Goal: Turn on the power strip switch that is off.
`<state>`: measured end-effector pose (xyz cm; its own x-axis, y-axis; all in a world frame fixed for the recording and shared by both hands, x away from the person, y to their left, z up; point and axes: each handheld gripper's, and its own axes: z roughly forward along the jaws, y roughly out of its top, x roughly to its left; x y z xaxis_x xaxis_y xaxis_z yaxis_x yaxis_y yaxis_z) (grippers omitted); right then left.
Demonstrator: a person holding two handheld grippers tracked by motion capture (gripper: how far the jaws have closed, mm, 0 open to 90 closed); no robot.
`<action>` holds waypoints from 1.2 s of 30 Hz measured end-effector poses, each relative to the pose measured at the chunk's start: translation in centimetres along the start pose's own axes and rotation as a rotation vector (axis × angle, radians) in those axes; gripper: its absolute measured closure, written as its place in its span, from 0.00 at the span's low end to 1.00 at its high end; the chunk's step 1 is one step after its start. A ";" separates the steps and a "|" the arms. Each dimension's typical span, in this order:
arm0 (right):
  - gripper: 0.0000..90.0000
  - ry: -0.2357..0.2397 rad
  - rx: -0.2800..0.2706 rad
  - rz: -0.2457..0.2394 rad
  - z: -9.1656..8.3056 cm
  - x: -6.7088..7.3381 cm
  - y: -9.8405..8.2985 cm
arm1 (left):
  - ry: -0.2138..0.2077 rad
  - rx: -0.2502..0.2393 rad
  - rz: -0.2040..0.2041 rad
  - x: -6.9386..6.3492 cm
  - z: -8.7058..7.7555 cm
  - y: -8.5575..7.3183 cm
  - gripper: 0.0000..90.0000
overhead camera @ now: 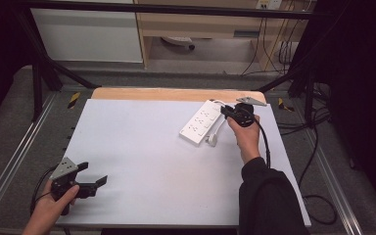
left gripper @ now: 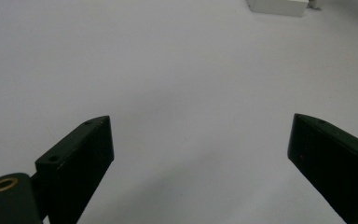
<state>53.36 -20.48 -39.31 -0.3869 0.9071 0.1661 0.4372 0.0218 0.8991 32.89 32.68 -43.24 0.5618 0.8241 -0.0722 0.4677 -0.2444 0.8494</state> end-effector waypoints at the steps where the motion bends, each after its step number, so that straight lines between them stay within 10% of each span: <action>1: 0.80 0.002 0.000 0.003 -0.1 0.0 0.0 | 0.000 0.000 0.001 0.0 0.0 0.0 0.08; 36: 0.26 0.016 0.018 0.058 -4.9 -0.1 1.2 | -0.001 0.009 -0.004 0.0 0.0 -0.1 0.08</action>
<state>49.95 -22.57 -36.24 -0.3731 0.9004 0.2240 0.4740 -0.0226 0.8803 32.85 32.68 -43.39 0.5604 0.8247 -0.0761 0.4763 -0.2458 0.8442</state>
